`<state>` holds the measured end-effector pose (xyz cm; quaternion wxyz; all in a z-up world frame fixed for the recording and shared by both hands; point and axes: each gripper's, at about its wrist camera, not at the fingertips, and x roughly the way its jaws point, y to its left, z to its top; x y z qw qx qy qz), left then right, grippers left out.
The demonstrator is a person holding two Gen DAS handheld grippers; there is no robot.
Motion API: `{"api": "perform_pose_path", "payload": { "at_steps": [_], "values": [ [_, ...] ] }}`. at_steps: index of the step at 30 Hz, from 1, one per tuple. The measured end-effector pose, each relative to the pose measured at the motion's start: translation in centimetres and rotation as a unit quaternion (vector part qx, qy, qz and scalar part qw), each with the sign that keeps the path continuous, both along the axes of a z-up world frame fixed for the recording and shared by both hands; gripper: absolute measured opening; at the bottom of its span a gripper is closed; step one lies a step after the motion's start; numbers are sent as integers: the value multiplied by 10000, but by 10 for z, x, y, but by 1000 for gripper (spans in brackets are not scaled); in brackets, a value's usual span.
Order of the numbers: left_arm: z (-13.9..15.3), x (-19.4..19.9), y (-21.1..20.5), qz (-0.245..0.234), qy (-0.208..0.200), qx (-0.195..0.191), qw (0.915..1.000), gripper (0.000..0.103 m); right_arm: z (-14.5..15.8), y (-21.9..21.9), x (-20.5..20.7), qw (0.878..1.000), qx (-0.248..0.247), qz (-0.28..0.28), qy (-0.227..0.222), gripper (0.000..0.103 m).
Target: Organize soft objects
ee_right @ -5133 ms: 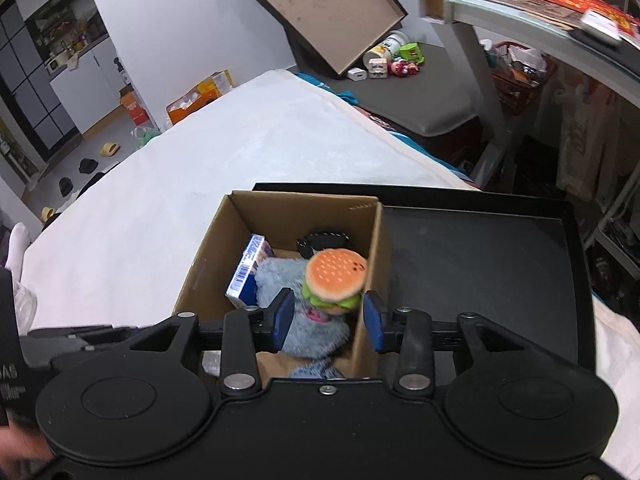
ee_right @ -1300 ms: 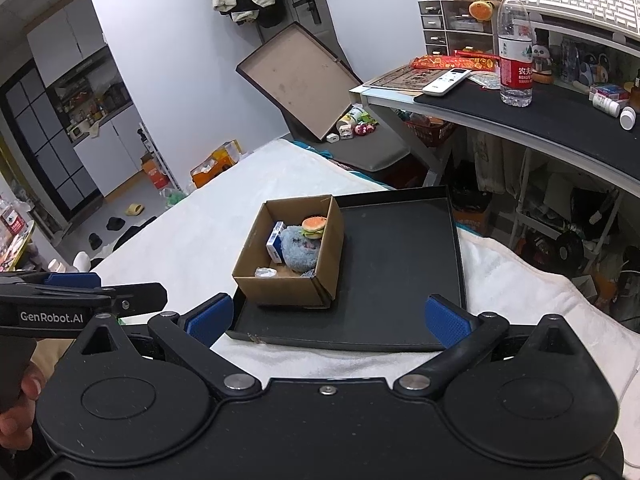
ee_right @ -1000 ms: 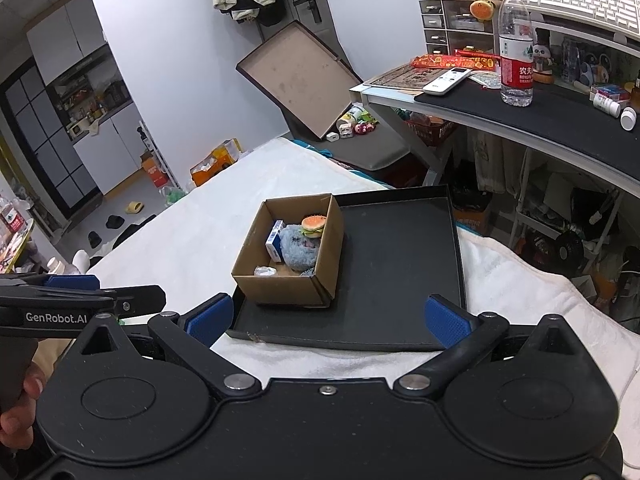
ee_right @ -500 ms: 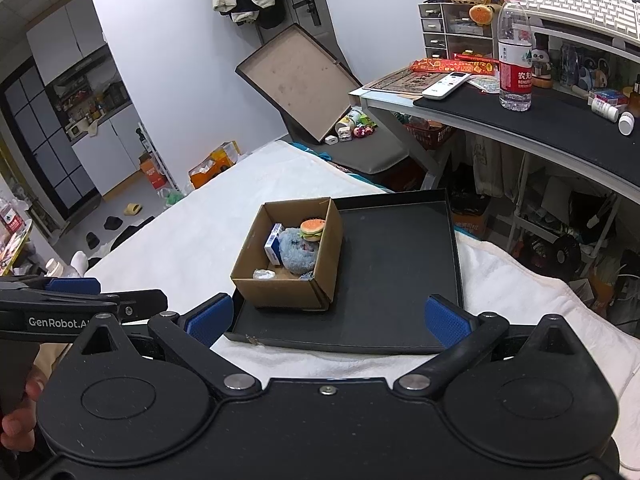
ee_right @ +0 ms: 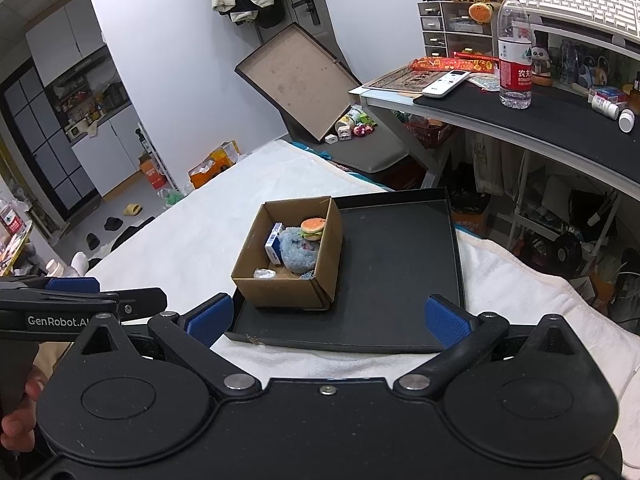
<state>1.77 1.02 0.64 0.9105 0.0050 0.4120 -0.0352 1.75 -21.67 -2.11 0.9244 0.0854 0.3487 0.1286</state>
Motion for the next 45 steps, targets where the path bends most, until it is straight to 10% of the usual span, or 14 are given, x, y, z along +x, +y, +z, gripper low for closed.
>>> {"api": "perform_pose_path", "payload": {
  "at_steps": [45],
  "values": [
    [-2,0,3,22,-16,256,9997,99,-10,2,3,9999,-23,-42,96,103]
  ]
}}
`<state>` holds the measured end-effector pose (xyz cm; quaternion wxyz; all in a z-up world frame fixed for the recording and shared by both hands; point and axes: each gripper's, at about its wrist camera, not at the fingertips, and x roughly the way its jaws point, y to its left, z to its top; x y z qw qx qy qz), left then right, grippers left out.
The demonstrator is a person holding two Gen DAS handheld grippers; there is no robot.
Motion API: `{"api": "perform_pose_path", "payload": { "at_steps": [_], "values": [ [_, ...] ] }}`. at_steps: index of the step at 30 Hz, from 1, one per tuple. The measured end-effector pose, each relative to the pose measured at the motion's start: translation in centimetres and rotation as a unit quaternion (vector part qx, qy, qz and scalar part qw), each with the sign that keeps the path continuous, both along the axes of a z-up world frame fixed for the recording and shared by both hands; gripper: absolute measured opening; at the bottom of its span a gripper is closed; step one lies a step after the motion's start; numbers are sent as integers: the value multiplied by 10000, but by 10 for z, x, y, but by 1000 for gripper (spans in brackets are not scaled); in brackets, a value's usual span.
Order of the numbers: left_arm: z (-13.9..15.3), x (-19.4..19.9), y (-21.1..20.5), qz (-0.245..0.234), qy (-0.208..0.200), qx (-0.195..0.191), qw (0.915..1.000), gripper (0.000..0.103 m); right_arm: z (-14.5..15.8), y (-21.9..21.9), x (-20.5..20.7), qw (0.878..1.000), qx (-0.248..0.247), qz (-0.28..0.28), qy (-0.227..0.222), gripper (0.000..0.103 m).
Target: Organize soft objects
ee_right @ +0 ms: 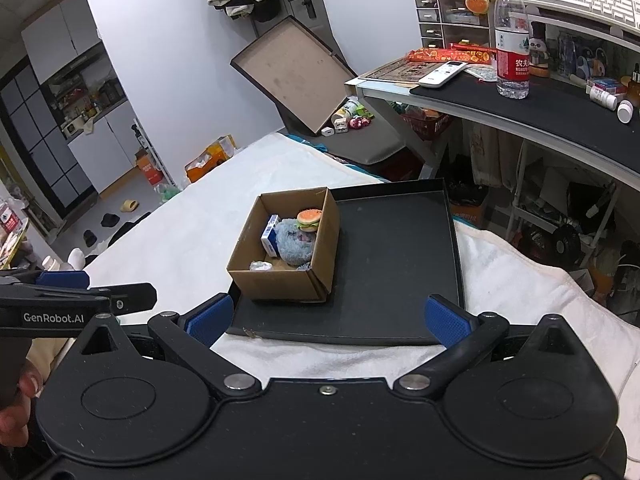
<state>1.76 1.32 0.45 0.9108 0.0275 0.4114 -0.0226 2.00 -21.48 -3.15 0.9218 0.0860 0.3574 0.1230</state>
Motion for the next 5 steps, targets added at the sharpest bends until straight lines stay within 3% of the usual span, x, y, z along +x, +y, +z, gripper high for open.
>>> {"api": "perform_pose_path", "payload": {
  "at_steps": [5],
  "values": [
    [1,0,1,-25,-4,-18,10000,99,-1,0,0,10000,9,-25,34,103]
  ]
}}
